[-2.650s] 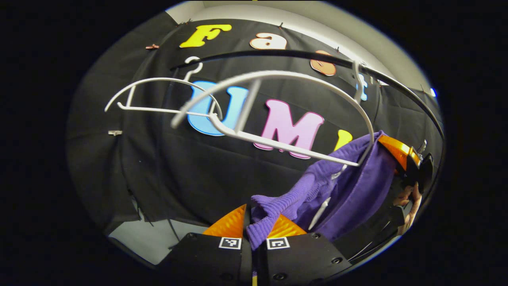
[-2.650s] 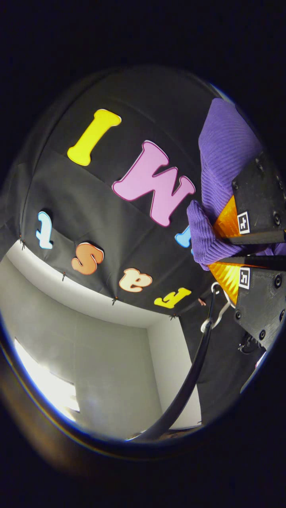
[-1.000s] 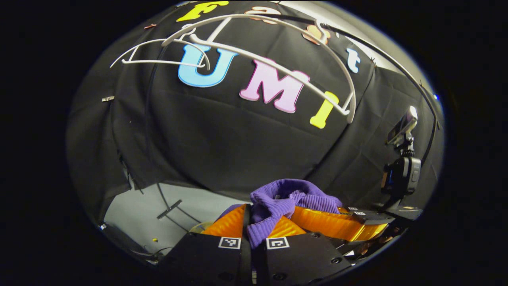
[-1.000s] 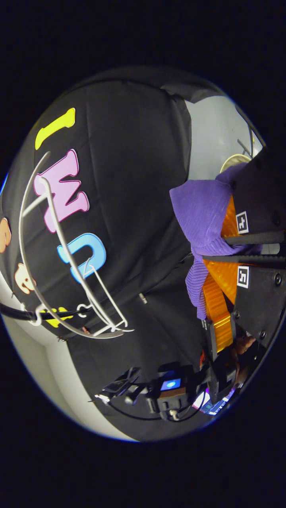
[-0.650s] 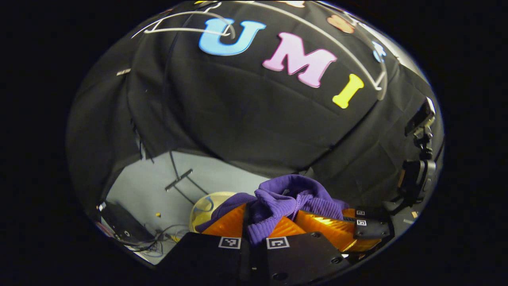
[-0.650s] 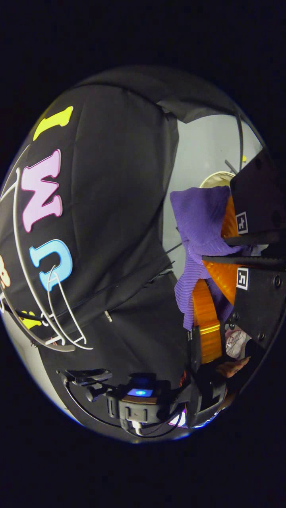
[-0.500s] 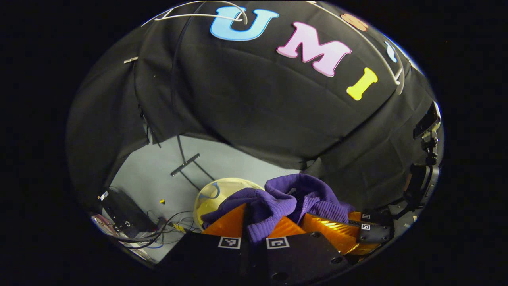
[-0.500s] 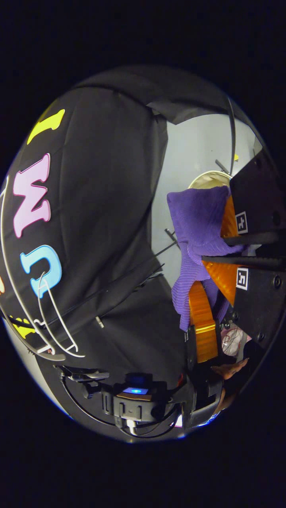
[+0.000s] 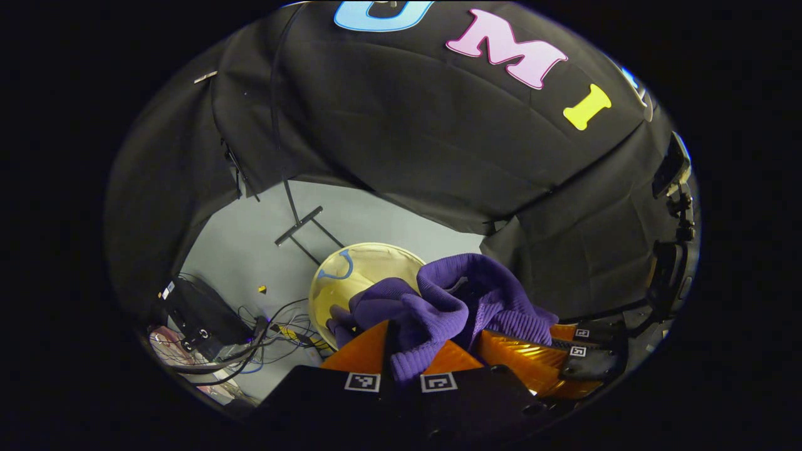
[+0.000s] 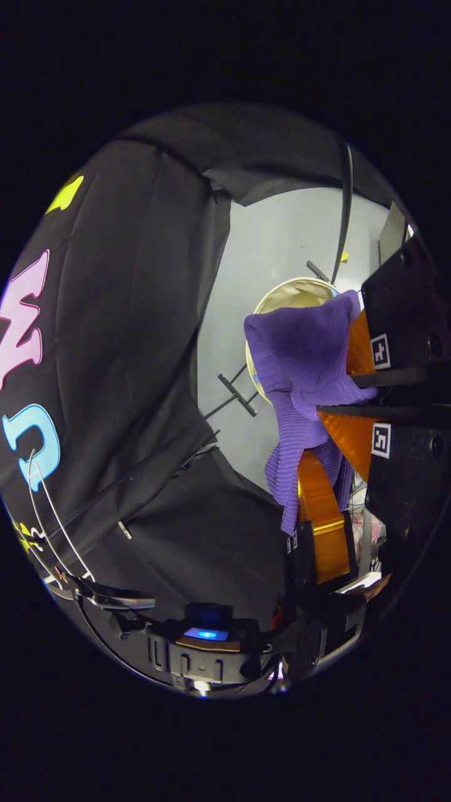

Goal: Grasp the clothes on the hanger with both hands and then place them into the laundry hamper below.

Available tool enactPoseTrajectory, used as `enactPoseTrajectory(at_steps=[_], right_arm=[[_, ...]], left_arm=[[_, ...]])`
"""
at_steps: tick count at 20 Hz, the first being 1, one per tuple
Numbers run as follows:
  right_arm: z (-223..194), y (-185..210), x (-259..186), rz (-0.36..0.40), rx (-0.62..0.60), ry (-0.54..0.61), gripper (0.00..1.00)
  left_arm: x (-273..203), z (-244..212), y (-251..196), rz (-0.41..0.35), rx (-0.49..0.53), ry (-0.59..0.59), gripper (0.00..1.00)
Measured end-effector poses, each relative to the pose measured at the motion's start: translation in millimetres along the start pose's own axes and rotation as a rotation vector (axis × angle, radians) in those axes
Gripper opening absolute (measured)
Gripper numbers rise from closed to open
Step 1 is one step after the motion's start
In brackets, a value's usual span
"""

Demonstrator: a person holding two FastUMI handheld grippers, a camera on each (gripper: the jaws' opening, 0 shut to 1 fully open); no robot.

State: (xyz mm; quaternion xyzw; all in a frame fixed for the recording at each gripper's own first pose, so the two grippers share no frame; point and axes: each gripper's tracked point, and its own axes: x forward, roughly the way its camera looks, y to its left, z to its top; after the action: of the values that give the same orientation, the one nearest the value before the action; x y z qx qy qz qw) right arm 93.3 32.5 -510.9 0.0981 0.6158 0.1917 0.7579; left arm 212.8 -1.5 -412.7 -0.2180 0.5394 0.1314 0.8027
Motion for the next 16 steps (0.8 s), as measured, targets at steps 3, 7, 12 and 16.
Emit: enactPoseTrajectory(at_steps=[3,7,12,16], right_arm=[[-0.8,-9.8,-2.1,-0.026,-0.003,0.004,0.16],[0.4,-16.4,-4.4,-0.048,-0.019,0.000,0.37],[20.5,-25.1,-15.1,-0.074,-0.131,-0.056,0.99],[18.9,-25.7,-15.6,-0.064,-0.145,-0.056,0.99]], left_arm=[[3.5,-4.8,-0.5,0.012,-0.011,0.004,0.08],[1.5,-7.2,-3.8,0.023,-0.033,0.011,0.33],[7.4,1.3,-0.4,0.056,-0.021,-0.027,0.96],[3.8,3.0,-2.6,0.054,-0.031,-0.045,0.95]])
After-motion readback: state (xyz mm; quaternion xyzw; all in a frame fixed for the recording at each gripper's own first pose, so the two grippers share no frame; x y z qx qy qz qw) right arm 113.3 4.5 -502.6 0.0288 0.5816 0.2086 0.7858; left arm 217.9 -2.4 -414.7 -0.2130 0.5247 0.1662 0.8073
